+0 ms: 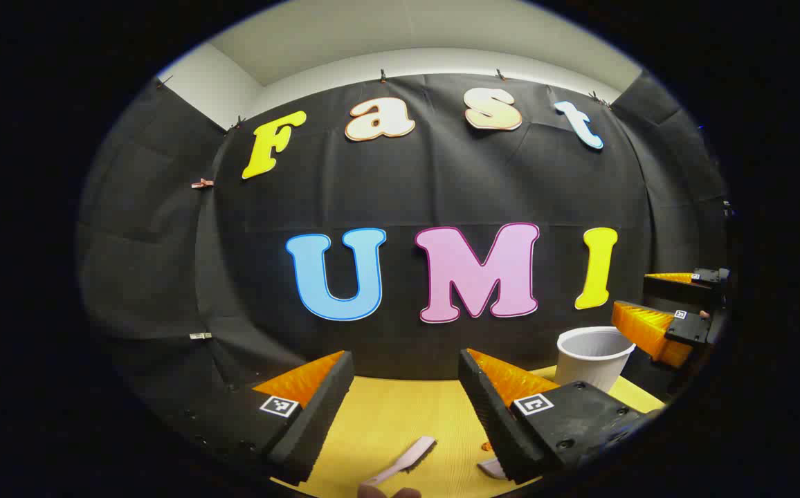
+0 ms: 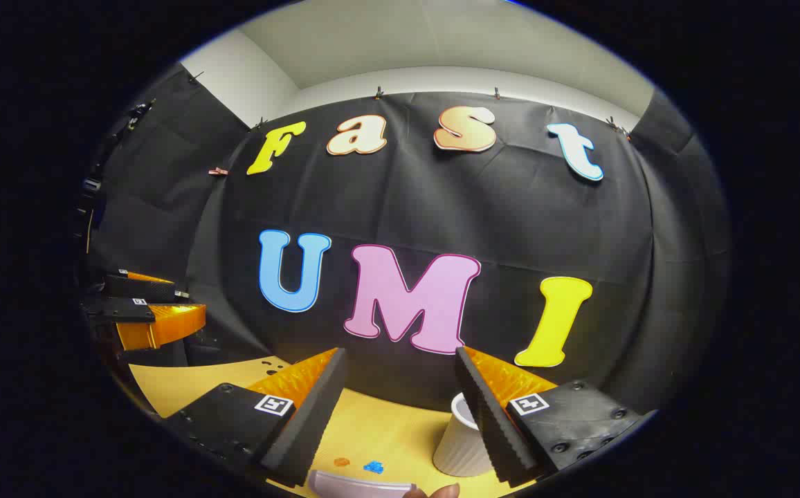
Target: Pick up the small broom and dustpan from the desktop, sweep the trash into the dustpan with the broom, and then empty the trash into the garbage bin.
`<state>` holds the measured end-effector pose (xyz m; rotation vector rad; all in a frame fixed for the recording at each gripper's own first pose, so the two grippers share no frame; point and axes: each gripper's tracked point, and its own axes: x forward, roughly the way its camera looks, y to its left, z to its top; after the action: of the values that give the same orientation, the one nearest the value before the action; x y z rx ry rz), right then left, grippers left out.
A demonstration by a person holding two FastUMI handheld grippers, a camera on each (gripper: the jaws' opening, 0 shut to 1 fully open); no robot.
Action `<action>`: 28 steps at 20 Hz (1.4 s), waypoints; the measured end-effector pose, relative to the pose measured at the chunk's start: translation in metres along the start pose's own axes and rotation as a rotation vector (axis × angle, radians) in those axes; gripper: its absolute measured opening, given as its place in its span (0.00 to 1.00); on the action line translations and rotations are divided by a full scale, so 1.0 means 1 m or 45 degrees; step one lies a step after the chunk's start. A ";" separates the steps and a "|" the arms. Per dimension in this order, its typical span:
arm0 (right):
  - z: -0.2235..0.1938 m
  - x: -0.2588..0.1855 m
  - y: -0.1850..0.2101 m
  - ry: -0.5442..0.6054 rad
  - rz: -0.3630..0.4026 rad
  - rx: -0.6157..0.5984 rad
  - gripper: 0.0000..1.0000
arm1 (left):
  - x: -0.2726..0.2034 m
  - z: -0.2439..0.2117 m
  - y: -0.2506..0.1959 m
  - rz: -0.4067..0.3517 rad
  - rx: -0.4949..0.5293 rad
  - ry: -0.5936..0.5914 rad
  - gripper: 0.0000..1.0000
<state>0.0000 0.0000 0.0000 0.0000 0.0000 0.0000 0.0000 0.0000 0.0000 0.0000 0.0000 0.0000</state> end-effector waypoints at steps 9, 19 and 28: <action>0.007 -0.004 -0.003 0.014 -0.076 -0.053 0.97 | 0.023 0.003 0.008 -0.070 -0.010 -0.025 0.97; -0.024 -0.023 0.026 0.203 -0.134 -0.041 0.97 | 0.047 -0.023 0.032 -0.306 -0.011 0.010 0.97; -0.208 -0.111 0.054 1.032 0.006 0.005 0.97 | 0.078 -0.058 0.060 -0.337 -0.011 0.071 0.97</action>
<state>-0.1108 0.0544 -0.2079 0.0039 0.8105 0.0047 0.0782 0.0596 -0.0583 -0.0085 0.0557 -0.2650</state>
